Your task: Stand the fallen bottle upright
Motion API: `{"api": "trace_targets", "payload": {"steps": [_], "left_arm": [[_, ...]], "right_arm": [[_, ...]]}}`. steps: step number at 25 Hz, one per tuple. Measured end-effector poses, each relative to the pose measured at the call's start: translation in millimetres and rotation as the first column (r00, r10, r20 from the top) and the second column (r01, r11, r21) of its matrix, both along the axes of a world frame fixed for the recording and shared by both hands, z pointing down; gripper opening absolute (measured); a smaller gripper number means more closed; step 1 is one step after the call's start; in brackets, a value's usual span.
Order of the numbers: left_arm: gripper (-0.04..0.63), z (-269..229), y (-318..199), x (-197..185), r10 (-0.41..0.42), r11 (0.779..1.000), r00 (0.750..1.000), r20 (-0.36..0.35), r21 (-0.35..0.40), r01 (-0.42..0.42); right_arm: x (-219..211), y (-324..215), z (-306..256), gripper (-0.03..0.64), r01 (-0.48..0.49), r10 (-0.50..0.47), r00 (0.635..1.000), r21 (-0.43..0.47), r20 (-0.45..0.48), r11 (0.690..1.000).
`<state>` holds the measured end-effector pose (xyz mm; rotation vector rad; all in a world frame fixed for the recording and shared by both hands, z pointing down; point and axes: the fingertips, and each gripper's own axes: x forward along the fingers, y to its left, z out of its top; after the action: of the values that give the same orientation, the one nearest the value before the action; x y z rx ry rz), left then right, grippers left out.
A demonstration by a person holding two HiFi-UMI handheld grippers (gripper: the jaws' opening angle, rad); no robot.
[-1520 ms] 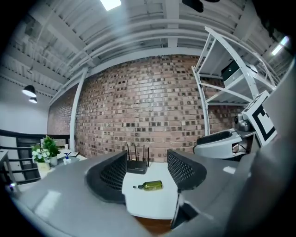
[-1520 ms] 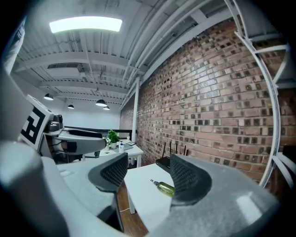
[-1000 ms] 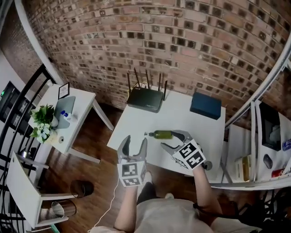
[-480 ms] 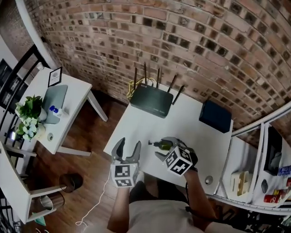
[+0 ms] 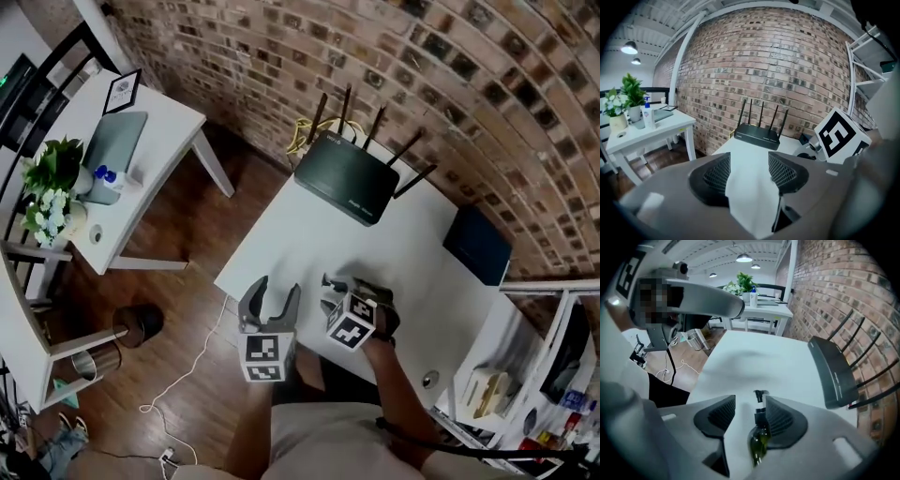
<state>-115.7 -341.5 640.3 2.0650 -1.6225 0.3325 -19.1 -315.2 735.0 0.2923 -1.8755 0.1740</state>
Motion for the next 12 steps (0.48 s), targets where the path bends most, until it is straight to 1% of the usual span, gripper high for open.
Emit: {"api": "trace_targets", "payload": {"steps": [4,6,9,10,12], "left_arm": [[0.273,12,3,-13,-0.044,0.998,0.999,-0.006,-0.034,0.044],[0.272,16,5,-21,-0.067,0.997,0.998,-0.003,-0.045,0.066],[0.272,14,1,-30,-0.093,0.995,0.996,-0.011,-0.044,0.092],[0.272,12,-1,-32,-0.096,0.995,0.995,-0.015,-0.040,0.096],[0.270,8,-4,-33,-0.096,0.995,0.995,-0.019,-0.029,0.096]], "right_arm": [[-5,-8,14,0.186,0.028,-0.028,0.998,0.004,-0.059,1.000],[-5,-10,23,0.170,0.045,-0.044,0.995,0.009,-0.092,0.999],[-2,-17,33,0.124,0.048,-0.043,0.991,0.038,-0.129,0.998],[-2,-19,33,0.094,0.044,-0.038,0.990,0.043,-0.133,0.998],[-2,-21,31,0.081,0.035,-0.030,0.992,0.037,-0.125,0.999]]}}
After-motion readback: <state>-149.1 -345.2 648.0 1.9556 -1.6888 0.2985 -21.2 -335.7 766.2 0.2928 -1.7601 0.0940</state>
